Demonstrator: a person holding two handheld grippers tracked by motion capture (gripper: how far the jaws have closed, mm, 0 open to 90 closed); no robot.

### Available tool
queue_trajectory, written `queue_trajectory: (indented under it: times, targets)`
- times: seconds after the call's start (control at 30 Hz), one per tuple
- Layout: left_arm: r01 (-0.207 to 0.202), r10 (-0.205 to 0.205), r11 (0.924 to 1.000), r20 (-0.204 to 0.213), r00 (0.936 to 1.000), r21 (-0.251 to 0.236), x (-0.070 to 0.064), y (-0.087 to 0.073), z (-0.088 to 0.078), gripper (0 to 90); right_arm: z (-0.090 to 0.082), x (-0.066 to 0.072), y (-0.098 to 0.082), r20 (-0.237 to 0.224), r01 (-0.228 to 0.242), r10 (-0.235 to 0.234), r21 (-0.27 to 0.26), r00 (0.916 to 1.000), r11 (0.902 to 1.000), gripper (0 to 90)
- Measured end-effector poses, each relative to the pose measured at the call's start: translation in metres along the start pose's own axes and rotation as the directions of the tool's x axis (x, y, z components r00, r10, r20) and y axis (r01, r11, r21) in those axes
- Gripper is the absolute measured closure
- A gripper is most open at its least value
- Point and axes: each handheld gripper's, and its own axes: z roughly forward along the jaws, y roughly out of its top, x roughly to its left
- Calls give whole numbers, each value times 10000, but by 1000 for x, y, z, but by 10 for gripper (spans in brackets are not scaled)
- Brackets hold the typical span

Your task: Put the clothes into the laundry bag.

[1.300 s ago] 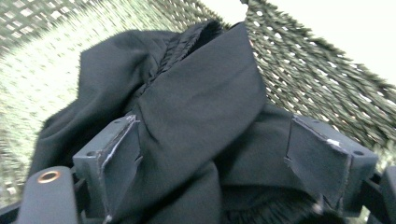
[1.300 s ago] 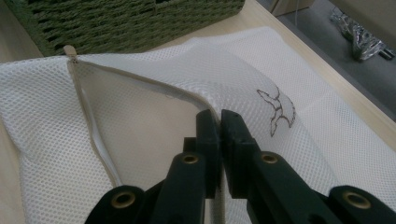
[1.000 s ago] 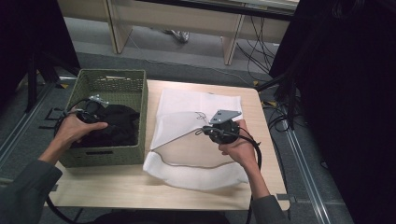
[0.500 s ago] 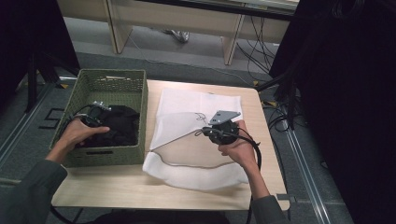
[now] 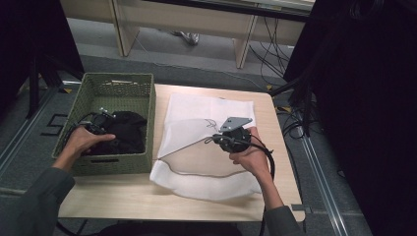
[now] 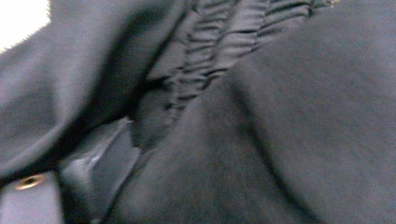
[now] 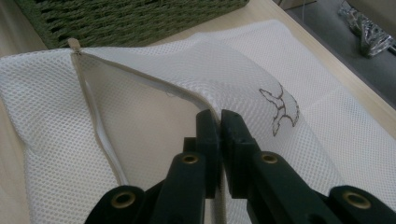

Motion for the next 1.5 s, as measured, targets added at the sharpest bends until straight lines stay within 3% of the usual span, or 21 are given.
queue_trajectory:
  times: [0.07, 0.2, 0.23, 0.27, 0.37, 0.47, 0.53, 0.6, 0.63, 0.67, 0.7, 0.73, 0.77, 0.8, 0.83, 0.87, 1.0, 1.07, 1.13, 1.17, 1.5]
  targets:
    - [-41, 41, 9998, -7, 10000, 201, -1, 0, 5, 13, 1, -1, 0, -40, 277, -277, -15, 9996, 9996, 871]
    - [38, -37, 9996, -38, 10000, 279, -3, 0, 9, 45, -1, -1, 0, -35, 115, -115, 0, 9999, 9999, 870]
    - [-195, 204, 9993, -277, 9994, 317, -2, 0, 7, 197, -1, -1, 0, -24, 78, -78, 49, 10000, 10000, 871]
    - [-93, 101, 9997, -373, 9993, 221, -2, -1, 6, 292, -1, 0, 0, -13, 79, -79, 25, 10000, 10000, 871]
    - [-161, 166, 9996, -233, 9996, 224, 0, -1, 3, 558, 0, 0, 1, -41, 213, -213, 2, 9998, 9998, 871]
    - [-247, 247, 9997, 164, 9996, -23, -1, 0, 0, 683, -1, 1, 1, -6, 18, -18, 6, 10000, 10000, 871]
    - [-219, 220, 9998, 333, 9992, -28, -1, 1, -1, 698, 0, -1, 1, -38, 184, -185, -74, 9998, 9998, 871]
    - [-385, 423, 9984, 951, 9946, -415, -3, 5, -4, 702, 0, -2, 1, -108, 155, -155, -35, 9998, 9999, 871]
    - [-544, 676, 9945, 1518, 9861, -890, -2, 7, -7, 701, 0, -2, 1, -95, 186, -187, -65, 9998, 9998, 871]
    - [-485, 641, 9937, 1572, 9855, -1009, -3, 8, -7, 697, 0, -1, 0, 13, -51, 51, -134, 10000, 9999, 871]
    - [-613, 750, 9935, 1474, 9862, -956, -3, 9, -7, 684, 0, -3, 1, 159, 327, -323, -227, 9994, 9992, 871]
    - [-792, 895, 9940, 1438, 9855, -760, -3, 9, -6, 658, 0, -2, 1, 41, 34, -33, -131, 10000, 9999, 871]
    - [-608, 699, 9962, 1587, 9848, -616, -4, 8, -3, 605, -1, -2, 1, -8, 38, -38, -49, 10000, 10000, 871]
    - [-429, 462, 9988, 1654, 9852, -235, -5, 7, 3, 510, 0, -2, 1, 69, 41, -39, -173, 10000, 9998, 870]
    - [-391, 376, 9992, 1496, 9880, 73, -8, 6, 8, 366, -1, -1, 1, 59, -22, 23, -151, 10000, 9999, 870]
    - [-506, 481, 9986, 1238, 9911, 175, -12, 5, 12, 304, -2, -2, 1, -26, -2, 2, -61, 10000, 10000, 871]
    - [-802, 779, 9963, 713, 9944, 297, -20, 8, 16, 265, -2, -2, 1, -72, 139, -139, -80, 9999, 9999, 870]
    - [-1068, 1068, 9942, -2, 9943, 104, -20, 4, 14, 416, -2, -2, 1, -45, 211, -212, -119, 9998, 9997, 870]
    - [-1157, 1157, 9933, -64, 9933, 45, -19, 3, 13, 594, -2, -1, 1, -42, 184, -184, -120, 9998, 9998, 870]
    - [-1640, 1641, 9864, -337, 9859, 75, -19, 1, 10, 673, -3, -2, 1, -14, 88, -88, -119, 10000, 9999, 870]
    - [-1677, 1677, 9858, -212, 9856, -2, -14, 2, 8, 736, -4, -4, 1, -24, 166, -167, -207, 9999, 9996, 870]
